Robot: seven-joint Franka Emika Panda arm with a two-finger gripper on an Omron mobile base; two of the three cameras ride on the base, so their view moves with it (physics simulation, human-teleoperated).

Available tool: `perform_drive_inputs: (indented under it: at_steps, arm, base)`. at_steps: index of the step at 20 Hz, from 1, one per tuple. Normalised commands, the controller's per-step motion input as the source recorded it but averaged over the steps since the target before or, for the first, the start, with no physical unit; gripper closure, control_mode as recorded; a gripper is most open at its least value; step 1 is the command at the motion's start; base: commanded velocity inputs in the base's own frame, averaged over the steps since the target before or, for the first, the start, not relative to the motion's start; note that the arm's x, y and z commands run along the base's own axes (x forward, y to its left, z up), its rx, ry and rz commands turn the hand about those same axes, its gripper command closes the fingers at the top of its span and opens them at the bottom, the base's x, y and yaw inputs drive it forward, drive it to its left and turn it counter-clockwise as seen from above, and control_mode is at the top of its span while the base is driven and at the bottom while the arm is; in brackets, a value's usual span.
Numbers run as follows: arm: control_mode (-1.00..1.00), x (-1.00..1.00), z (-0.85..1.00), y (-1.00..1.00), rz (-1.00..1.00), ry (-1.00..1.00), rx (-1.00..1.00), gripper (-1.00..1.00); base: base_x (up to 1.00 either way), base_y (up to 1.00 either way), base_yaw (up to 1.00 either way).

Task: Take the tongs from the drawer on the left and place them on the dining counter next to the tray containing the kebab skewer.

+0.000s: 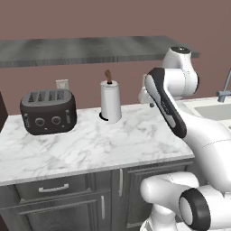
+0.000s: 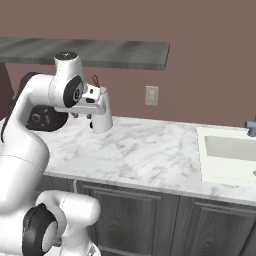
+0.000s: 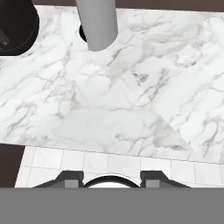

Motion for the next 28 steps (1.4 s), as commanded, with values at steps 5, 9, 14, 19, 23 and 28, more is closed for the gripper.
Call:
perform_drive_inputs:
  at_steps: [5, 9, 14, 19, 23, 28]
  arm:
    - [-1.0, -0.02, -0.12, 0.33, 0.05, 0.0, -0.07, -1.0]
    - [-1.0, -0.17, -0.28, 0.84, 0.15, -0.06, -0.13, -1.0]
    - [-1.0, -0.16, -0.29, 0.85, 0.21, -0.01, -0.12, -1.0]
    - [-1.0, -0.07, -0.28, 0.81, 0.26, 0.0, -0.09, -1.0]
    - [-1.0, 0.0, -0.36, 0.74, 0.24, 0.01, -0.11, -1.0]
    - [-1.0, 0.0, -0.55, 0.7, 0.15, 0.0, -0.2, -1.0]
  base:
    - [0.0, 0.0, 0.0]
    - [0.0, 0.0, 0.0]
    - [0.0, 0.0, 0.0]
    - [0.0, 0.0, 0.0]
    - [0.0, 0.0, 0.0]
    - [0.0, 0.0, 0.0]
